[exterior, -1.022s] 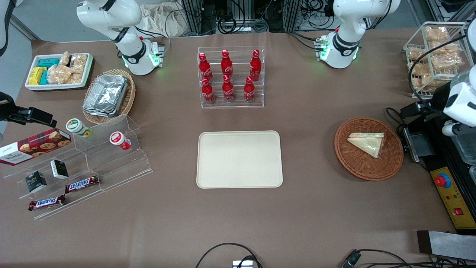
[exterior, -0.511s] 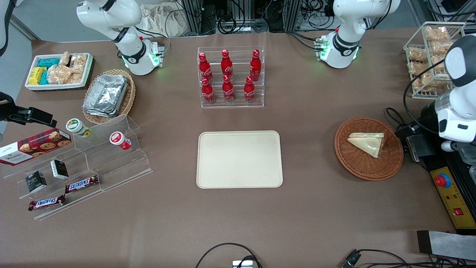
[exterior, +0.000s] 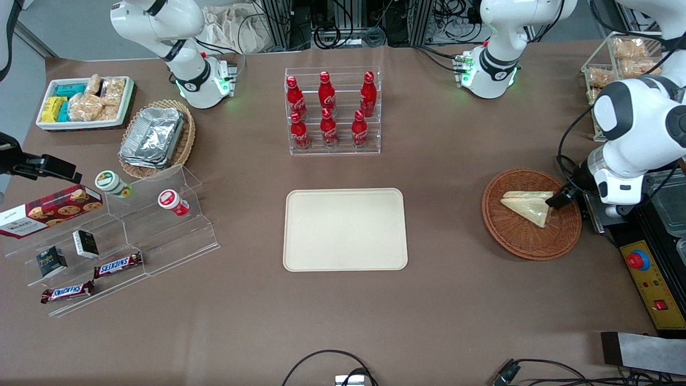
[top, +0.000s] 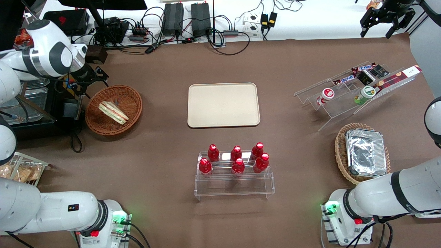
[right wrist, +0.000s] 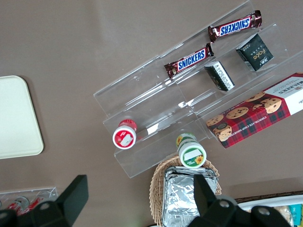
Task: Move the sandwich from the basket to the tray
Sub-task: 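Move the open left gripper over the wrapped sandwich in the basket, then lower the open left gripper around the wrapped sandwich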
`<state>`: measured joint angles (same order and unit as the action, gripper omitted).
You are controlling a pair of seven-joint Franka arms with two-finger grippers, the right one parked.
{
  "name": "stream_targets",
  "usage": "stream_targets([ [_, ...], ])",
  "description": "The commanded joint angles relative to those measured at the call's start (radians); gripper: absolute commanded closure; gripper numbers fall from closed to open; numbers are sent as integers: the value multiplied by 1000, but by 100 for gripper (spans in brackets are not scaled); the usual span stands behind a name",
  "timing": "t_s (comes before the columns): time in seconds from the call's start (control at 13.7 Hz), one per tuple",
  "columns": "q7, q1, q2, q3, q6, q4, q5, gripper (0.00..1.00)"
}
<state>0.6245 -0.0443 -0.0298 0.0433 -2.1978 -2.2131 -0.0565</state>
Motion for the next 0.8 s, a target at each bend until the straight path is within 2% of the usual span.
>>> stream_targets([
  [0.0,17,3,39,12,-97,-94,-19,0],
  [0.29,17,3,16,23,-241,-178,-48,0],
  [0.73,17,3,-41,23,-335,-197,-94,0],
])
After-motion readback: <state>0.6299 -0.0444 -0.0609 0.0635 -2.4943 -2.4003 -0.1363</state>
